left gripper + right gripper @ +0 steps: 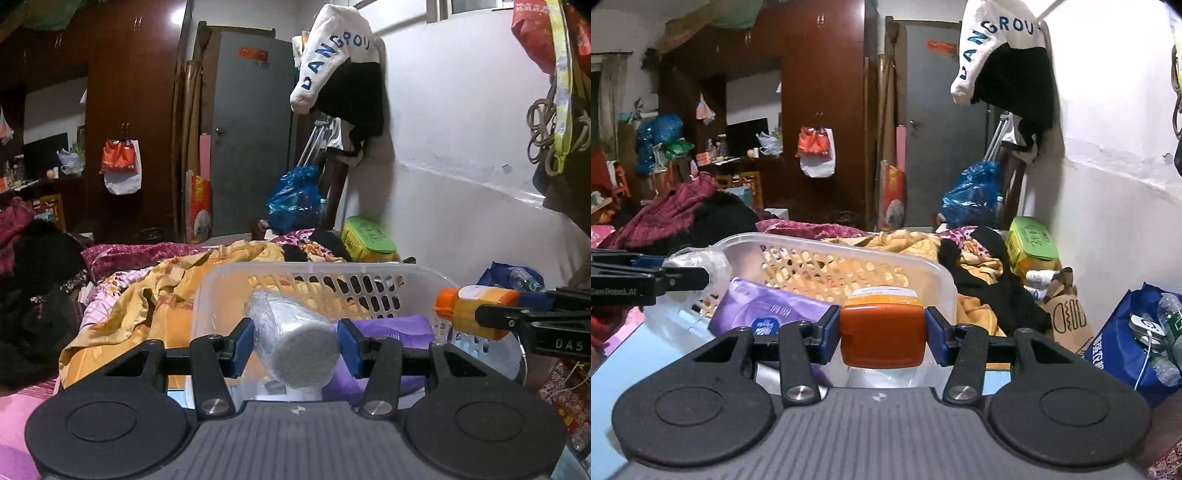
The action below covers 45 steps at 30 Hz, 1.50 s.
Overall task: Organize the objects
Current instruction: 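Carry bottle and roll over the basket and open both grippers, then grasp the small purple box with the right gripper while the left grasps the clear cup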
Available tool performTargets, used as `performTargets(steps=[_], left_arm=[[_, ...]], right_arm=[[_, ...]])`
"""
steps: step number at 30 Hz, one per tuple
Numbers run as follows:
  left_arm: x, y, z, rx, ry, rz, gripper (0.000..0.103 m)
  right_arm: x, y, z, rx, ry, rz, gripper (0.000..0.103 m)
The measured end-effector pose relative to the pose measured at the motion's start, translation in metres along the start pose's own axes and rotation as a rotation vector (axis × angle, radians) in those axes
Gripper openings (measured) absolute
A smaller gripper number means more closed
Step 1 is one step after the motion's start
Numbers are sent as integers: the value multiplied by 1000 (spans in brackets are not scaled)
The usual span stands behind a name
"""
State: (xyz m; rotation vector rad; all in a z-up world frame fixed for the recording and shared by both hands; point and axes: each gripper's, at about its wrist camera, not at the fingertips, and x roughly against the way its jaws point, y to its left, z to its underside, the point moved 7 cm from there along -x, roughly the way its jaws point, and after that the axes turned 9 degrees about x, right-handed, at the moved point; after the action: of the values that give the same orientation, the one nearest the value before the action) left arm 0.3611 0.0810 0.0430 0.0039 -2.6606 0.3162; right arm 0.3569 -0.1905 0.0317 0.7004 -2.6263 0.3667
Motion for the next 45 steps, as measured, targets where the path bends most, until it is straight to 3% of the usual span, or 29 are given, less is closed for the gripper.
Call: performTargets(steps=[11,23,27,28,30,31,33,35,39,42,45], left_arm=[[-30,6,1,-9,79,-97,53],[-27,7,5,-4,51,-75,55],[-20,-1,8,-37,18,-40,79],[-16,-3,9,-49,0,-40,79],[-6,-7,10,-69,-39,-49,81],[3,-8,9,-73,-68,-46,84],[25,-12,9,-76,-122,-28,90],[50,-13,13,-76,-179,-1,101],[108,-10,44,-90,-278,61,103],[139,4,78,-78,-316,53,103],[153,23,110,-50,-309,-10,103]], right_arm=[[-24,-4,8,-6,84,-30,52],[-30,-1,14,18,105,-39,52],[-27,-1,13,12,86,-39,56],[-25,-2,13,8,77,-35,67],[-17,-1,11,17,43,-42,79],[-10,0,9,21,18,-36,91],[8,-1,6,40,-49,7,103],[33,-3,8,56,-127,24,103],[81,-16,38,11,-250,-7,103],[90,-28,76,-34,-247,-26,103],[76,-35,114,-62,-159,-30,103]])
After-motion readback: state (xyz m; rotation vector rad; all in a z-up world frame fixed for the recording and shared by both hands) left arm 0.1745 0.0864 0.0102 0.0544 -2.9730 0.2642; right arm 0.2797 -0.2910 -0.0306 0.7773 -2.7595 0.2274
